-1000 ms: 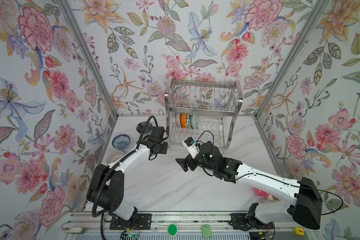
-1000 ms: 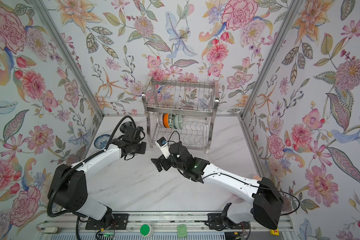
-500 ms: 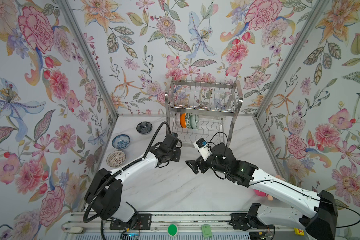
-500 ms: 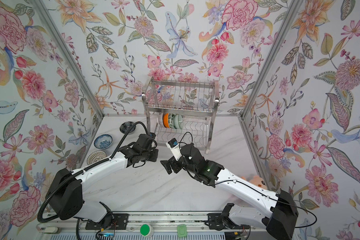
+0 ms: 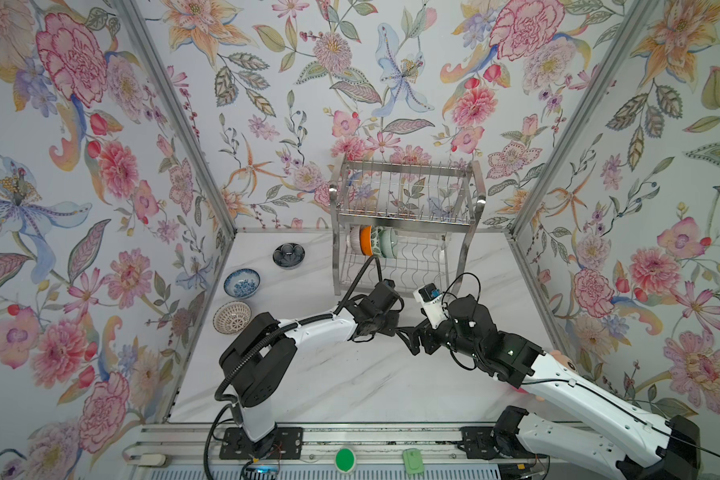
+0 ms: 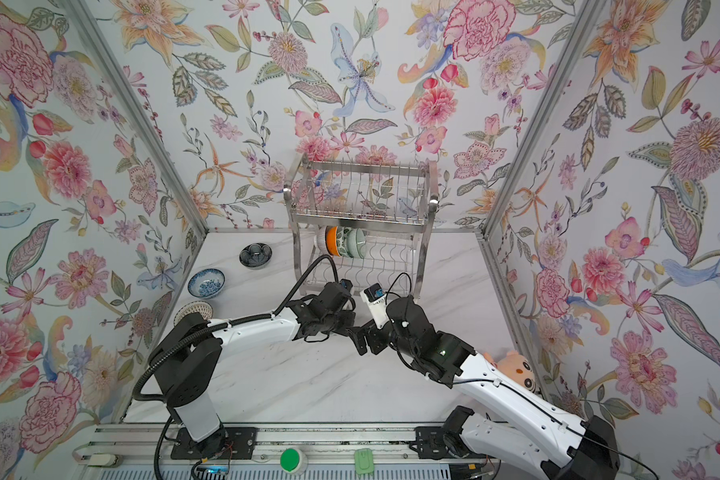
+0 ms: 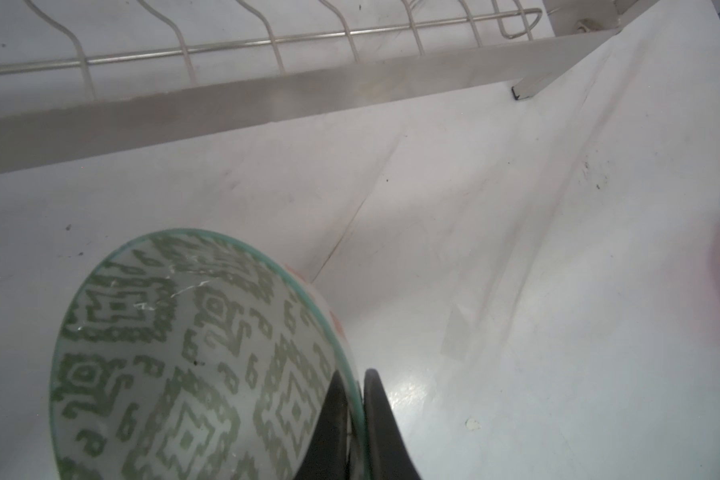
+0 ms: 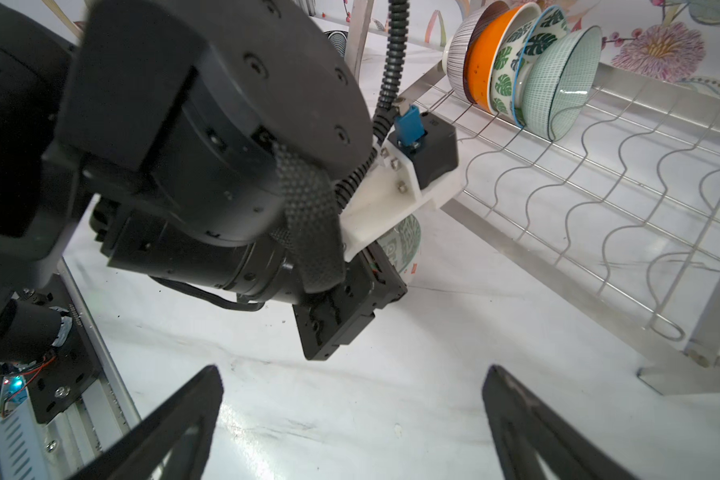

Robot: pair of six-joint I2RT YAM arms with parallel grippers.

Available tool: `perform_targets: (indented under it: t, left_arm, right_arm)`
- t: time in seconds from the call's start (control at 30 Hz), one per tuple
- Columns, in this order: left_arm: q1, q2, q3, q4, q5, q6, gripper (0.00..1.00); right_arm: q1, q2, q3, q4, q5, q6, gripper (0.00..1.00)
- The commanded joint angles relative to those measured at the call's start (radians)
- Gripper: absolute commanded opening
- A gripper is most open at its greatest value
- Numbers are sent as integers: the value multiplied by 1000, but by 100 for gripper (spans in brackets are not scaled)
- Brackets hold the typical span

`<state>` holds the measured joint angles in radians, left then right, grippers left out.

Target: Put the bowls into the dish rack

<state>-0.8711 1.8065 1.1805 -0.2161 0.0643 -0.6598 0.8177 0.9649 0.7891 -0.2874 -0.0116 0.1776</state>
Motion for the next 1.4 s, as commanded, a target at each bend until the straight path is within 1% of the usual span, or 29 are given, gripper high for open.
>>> perform_targets:
  t: [0.0,0.03,0.23,0.33,0.47,0.53,0.6,0.67,0.8,0.9,1.0,1.17,1.2,1.23,1.27,1.37]
  left_arm:
    - [-12,33,44,1,-2,-11,0]
    - [-14,41,46,1,0,-11,0]
    - [-17,68,52,23,14,-28,16]
    - [-17,79,55,39,30,-36,16]
    - [-19,104,52,85,69,-57,23]
    - [-23,119,55,98,85,-65,23]
    - [-26,126,62,102,86,-69,25]
    - [-26,122,65,106,87,-72,30]
    - [-28,101,75,97,78,-63,34]
    - [-26,84,96,66,60,-47,40]
    - [-19,55,107,42,42,-33,50]
    - [18,-10,111,10,31,-3,74]
    - [28,-29,110,2,25,2,79]
    - [39,-53,107,-8,15,11,87]
    - [54,-78,99,-16,10,18,98]
    - [108,-165,53,-29,14,29,99]
  right_arm:
    - [-22,6,-7,-36,-2,20,99]
    - [-30,12,-4,-38,-6,21,99]
    - [-94,42,2,-42,-22,45,99]
    - [-122,52,5,-42,-34,57,99]
    - [-142,55,6,-42,-42,65,99]
    - [-147,58,2,-43,-45,68,99]
    - [-153,56,1,-44,-48,71,99]
    - [-158,52,-1,-44,-47,72,99]
    - [-164,51,4,-47,-48,77,99]
    - [-163,50,9,-48,-56,82,99]
    - [-163,49,20,-52,-48,88,99]
    - [-205,42,49,-52,-29,96,99]
    - [-207,42,56,-52,-29,97,99]
    - [-210,43,65,-51,-27,98,99]
    - [-212,46,75,-52,-23,96,99]
    - [-217,64,104,-52,-10,95,99]
